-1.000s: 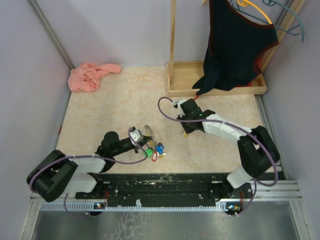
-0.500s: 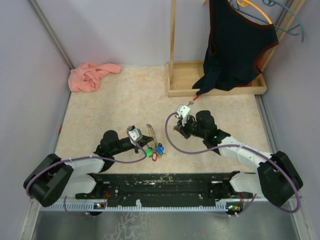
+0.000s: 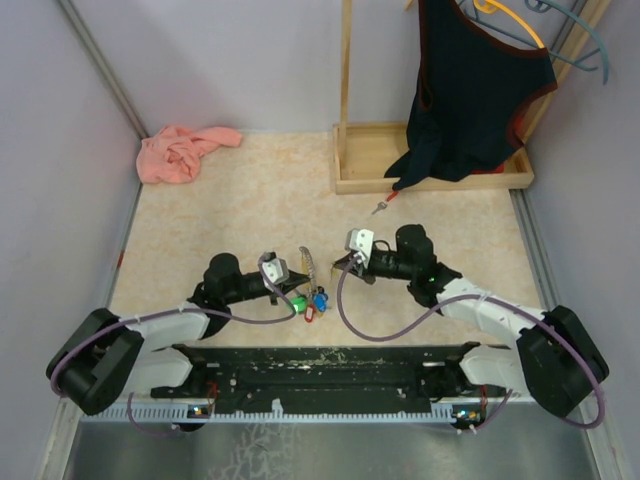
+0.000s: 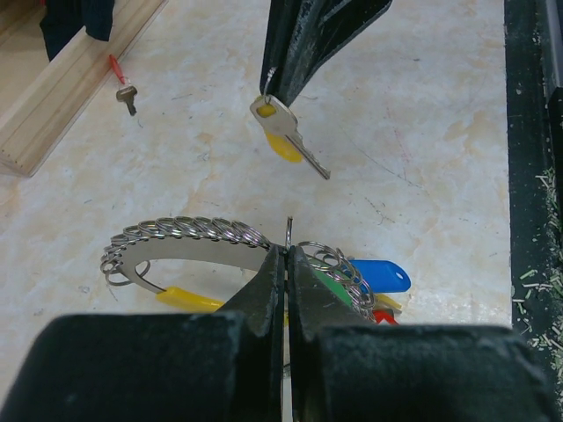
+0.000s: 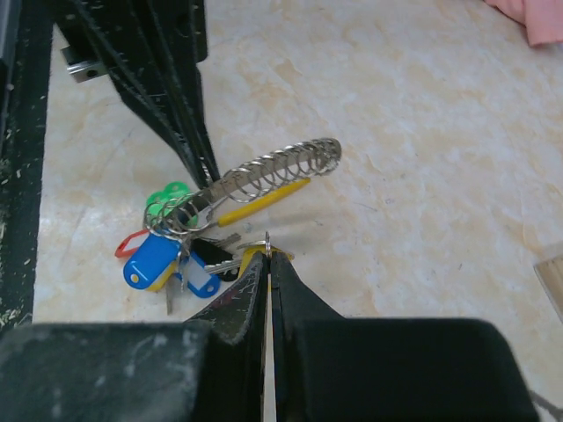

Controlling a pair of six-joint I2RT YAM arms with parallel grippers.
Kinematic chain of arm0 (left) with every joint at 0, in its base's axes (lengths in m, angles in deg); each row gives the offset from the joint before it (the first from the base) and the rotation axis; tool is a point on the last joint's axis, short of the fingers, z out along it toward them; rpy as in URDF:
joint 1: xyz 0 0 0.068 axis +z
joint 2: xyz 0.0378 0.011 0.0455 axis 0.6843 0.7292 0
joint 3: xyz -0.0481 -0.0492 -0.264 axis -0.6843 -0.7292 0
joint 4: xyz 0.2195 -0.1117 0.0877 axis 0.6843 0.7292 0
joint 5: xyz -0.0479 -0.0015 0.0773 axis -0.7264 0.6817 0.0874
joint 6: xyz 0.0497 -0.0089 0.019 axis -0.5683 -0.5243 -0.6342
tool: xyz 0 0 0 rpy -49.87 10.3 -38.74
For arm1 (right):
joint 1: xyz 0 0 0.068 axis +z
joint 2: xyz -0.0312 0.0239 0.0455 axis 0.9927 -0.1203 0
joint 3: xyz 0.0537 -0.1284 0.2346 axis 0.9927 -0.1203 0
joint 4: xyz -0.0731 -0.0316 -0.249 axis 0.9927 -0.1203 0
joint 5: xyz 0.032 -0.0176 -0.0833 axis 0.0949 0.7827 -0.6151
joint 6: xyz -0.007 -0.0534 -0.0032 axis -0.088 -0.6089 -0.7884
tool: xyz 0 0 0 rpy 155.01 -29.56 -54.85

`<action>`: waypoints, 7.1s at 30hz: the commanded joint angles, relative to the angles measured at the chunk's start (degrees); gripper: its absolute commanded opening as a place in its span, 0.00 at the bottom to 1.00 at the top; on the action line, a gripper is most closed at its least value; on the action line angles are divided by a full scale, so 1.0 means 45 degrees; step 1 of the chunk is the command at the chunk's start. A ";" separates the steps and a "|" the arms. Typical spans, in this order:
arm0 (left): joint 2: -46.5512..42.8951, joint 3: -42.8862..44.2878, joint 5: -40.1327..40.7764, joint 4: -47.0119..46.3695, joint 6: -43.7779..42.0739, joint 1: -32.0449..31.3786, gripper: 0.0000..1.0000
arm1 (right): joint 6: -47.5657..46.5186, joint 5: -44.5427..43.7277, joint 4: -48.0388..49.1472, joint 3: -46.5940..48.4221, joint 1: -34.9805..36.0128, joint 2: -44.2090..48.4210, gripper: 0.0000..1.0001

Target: Put the keys on the keyring

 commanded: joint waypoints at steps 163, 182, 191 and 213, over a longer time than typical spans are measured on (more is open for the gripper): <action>0.0035 0.0297 -0.2003 -0.0355 -0.2227 0.0093 0.00 | -0.3973 -0.1743 -0.3345 0.2196 0.3115 -0.1119 0.00; 0.0086 0.0345 -0.2168 -0.0337 -0.2179 0.0093 0.00 | -0.3733 -0.1543 -0.3129 0.2293 0.3101 -0.1139 0.00; 0.0080 0.0356 -0.2237 -0.0316 -0.2168 0.0093 0.00 | -0.3563 -0.1570 -0.3031 0.2294 0.3112 -0.1139 0.00; 0.0018 0.0316 -0.1833 -0.0317 -0.2228 0.0093 0.00 | -0.3672 -0.2060 -0.3374 0.2137 0.3118 -0.0872 0.00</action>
